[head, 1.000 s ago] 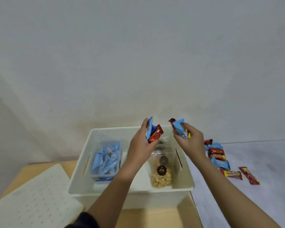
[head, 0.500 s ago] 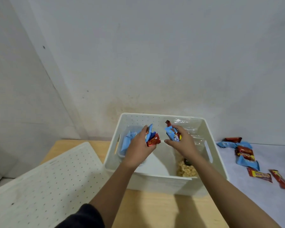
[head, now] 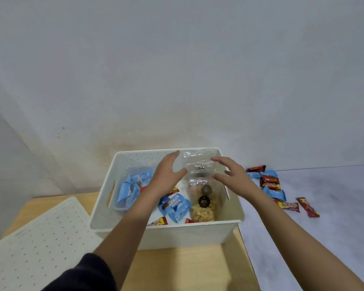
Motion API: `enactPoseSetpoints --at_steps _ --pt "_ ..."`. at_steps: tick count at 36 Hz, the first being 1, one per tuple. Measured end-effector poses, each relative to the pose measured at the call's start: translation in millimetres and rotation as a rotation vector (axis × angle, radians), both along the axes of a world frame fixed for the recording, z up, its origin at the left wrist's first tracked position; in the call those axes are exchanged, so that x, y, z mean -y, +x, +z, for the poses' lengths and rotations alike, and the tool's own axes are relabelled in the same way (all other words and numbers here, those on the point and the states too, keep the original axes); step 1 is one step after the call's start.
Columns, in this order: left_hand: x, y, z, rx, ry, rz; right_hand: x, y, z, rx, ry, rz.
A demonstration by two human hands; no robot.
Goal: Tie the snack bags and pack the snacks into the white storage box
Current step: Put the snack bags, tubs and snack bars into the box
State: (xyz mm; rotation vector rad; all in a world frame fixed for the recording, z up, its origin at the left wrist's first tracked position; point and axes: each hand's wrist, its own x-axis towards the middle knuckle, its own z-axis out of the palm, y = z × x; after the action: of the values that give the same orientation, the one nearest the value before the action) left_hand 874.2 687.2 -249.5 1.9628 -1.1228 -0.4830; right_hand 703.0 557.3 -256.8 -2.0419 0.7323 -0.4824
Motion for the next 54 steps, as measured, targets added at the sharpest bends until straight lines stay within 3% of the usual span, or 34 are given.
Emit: enactPoseSetpoints --at_steps 6,10,17,20,26,33,46,54 --pt "85.8 -84.2 17.9 -0.007 -0.193 -0.044 67.3 -95.3 -7.4 0.014 -0.022 -0.179" --pt "143.7 -154.3 1.1 -0.026 -0.214 -0.079 112.4 -164.3 -32.7 -0.042 0.029 -0.27" --pt "204.4 -230.1 -110.7 -0.078 0.013 -0.113 157.7 -261.2 -104.6 -0.245 0.074 -0.328" --pt "214.1 -240.8 -162.3 0.003 0.199 -0.041 162.3 -278.0 -137.0 -0.273 0.003 -0.242" --pt "244.4 -238.3 -212.9 0.247 0.277 -0.005 179.8 -266.1 -200.6 -0.516 -0.222 -0.199" --pt "288.5 -202.4 -221.4 0.527 0.261 -0.09 203.1 -223.7 -233.7 -0.489 -0.39 -0.154" --pt "311.4 -162.0 -235.5 0.702 0.18 -0.065 253.7 -164.1 -244.8 -0.349 -0.496 -0.109" --pt "323.1 -159.7 -236.2 0.653 0.1 -0.071 280.5 -156.7 -246.9 -0.298 -0.502 -0.099"
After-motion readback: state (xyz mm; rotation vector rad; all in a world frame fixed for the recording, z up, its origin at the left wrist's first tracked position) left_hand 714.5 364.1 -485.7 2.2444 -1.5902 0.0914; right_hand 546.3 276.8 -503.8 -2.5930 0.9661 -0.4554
